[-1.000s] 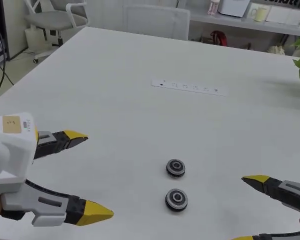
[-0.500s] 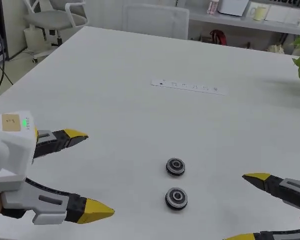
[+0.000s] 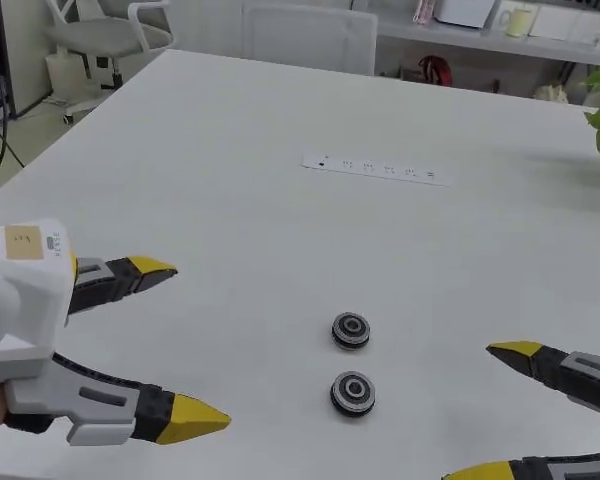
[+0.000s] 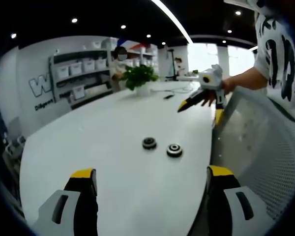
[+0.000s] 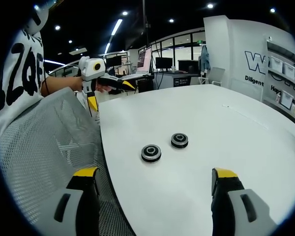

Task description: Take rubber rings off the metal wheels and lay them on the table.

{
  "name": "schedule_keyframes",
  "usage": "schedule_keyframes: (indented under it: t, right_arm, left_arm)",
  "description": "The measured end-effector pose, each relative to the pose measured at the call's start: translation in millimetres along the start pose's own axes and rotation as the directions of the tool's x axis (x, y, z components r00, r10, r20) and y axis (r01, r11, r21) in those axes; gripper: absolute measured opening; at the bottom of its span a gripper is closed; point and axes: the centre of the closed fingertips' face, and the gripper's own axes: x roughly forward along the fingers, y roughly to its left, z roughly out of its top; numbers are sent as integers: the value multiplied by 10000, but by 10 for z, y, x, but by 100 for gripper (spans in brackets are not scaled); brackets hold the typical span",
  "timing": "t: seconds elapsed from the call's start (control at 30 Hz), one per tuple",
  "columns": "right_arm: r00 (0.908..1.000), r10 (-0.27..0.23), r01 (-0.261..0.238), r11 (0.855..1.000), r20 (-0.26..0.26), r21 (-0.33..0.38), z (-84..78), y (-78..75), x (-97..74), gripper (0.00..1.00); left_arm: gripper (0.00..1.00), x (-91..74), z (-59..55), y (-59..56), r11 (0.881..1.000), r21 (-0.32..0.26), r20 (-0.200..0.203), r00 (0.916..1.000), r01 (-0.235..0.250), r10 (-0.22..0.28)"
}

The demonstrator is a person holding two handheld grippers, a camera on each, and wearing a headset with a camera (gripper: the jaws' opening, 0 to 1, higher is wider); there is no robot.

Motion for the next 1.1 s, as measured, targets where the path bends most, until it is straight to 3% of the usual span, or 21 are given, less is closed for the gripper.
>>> schedule_keyframes:
  t: [0.8,1.1]
  right_arm:
    - [9998,170,-168,9997,139,-148,-24,-41,107,85]
    - [9993,185,-181,9998,335,-115,20,-125,165,80]
  left_arm:
    - [91,120,-44,40,9990,109,-372,9984,422,-418]
    - [88,197,-57,74,9974,79,-516,9961,722,-717]
